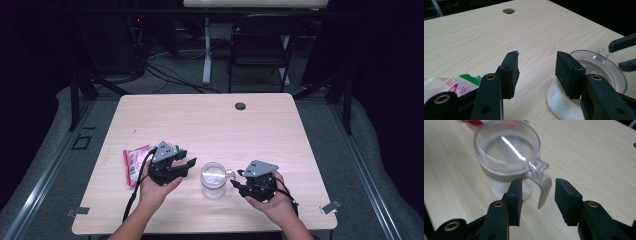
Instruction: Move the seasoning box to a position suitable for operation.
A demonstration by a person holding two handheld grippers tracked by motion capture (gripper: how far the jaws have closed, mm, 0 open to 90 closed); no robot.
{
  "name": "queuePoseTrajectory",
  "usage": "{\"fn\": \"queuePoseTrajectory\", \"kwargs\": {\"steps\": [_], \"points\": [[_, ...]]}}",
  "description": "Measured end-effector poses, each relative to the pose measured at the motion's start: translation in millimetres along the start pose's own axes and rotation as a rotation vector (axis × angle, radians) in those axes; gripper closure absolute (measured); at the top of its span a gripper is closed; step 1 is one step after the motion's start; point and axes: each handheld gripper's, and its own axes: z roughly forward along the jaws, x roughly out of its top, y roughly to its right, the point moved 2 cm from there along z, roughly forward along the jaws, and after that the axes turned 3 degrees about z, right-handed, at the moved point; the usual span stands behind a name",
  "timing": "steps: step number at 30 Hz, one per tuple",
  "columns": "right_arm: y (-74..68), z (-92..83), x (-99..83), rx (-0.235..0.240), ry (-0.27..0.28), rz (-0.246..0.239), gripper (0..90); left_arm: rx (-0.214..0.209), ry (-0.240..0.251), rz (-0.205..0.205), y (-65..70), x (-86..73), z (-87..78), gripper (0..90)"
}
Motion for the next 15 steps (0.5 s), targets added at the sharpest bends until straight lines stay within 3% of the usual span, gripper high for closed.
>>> {"fn": "queuePoseTrajectory", "kwargs": {"steps": [3,5,6,7,9,10,13,15], "points": [[-0.7,-9.3,14.5,0.009,0.004,0.043,59.7,-0.017,0.006,-0.006,1.8,0.3,-2.3,53.8],[1.8,-12.5,34.5,-0.015,0.01,0.055,59.1,-0.024,0.0,0.002,2.5,1.0,-4.0,54.2],[1.8,-12.5,34.5,-0.015,0.01,0.055,59.1,-0.024,0.0,0.002,2.5,1.0,-4.0,54.2],[3.4,-12.4,47.8,-0.017,0.006,0.072,59.1,-0.027,0.0,0.01,3.3,0.8,-4.8,54.1],[3.8,-12.3,52.1,-0.014,0.004,0.082,59.1,-0.012,0.001,0.015,4.6,0.6,-4.4,53.6],[4.5,-11.4,58.8,-0.007,-0.009,0.11,58.8,-0.009,-0.005,0.015,5.3,0.5,-4.3,53.1],[5.3,-9.2,61.6,-0.036,0.002,0.154,57.3,-0.03,-0.007,0.009,7.6,-0.7,-4.7,53.4],[6.0,-8.1,57.6,-0.029,-0.014,0.168,58.7,-0.058,-0.015,0.01,8.0,-2.1,-5.3,54.6]]}}
